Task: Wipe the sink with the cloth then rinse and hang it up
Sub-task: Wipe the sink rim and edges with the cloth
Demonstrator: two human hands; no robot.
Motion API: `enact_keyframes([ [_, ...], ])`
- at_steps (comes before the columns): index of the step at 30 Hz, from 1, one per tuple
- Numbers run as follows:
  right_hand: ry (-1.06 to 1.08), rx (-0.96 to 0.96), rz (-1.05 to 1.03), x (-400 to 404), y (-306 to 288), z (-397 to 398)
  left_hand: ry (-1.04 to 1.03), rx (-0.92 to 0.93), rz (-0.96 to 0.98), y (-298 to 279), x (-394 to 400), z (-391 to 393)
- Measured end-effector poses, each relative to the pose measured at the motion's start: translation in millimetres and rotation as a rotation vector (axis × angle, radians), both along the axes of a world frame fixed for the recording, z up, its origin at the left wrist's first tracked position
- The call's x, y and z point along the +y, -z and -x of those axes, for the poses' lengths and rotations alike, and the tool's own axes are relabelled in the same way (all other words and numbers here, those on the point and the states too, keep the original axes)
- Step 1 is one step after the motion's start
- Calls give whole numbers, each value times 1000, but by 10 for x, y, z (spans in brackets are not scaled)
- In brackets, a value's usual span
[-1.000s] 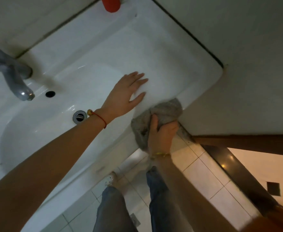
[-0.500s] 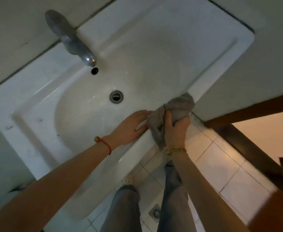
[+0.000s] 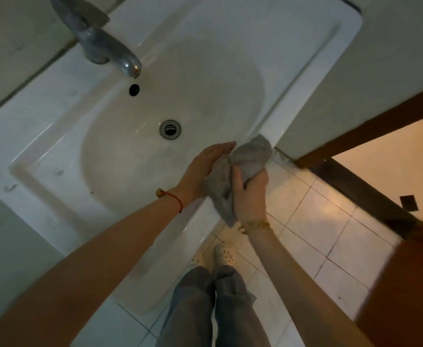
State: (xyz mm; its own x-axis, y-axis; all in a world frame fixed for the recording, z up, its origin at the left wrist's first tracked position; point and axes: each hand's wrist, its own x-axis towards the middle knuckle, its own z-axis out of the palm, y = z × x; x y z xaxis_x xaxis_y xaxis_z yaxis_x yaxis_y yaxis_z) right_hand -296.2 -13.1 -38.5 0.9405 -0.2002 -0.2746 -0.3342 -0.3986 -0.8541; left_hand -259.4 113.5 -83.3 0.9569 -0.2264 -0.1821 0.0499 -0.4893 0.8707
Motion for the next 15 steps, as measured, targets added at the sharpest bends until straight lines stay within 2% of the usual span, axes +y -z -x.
enact_keyframes([
  [2,-50,25,33,14,-23,157,-1,48,38,-7,5,6],
  [4,-44,10,72,-112,-45,-155,-29,22,29,-38,-1,7],
  [7,109,-18,62,-361,-94,-1007,-41,-17,-16,-101,-16,30],
  [9,204,45,143,-414,-103,-1271,-19,-11,-31,-117,-27,33],
  [11,208,48,181,-320,-75,-1088,-26,9,-30,-115,-30,28],
  [15,62,22,28,41,-31,-80,-4,39,-29,-83,2,12],
])
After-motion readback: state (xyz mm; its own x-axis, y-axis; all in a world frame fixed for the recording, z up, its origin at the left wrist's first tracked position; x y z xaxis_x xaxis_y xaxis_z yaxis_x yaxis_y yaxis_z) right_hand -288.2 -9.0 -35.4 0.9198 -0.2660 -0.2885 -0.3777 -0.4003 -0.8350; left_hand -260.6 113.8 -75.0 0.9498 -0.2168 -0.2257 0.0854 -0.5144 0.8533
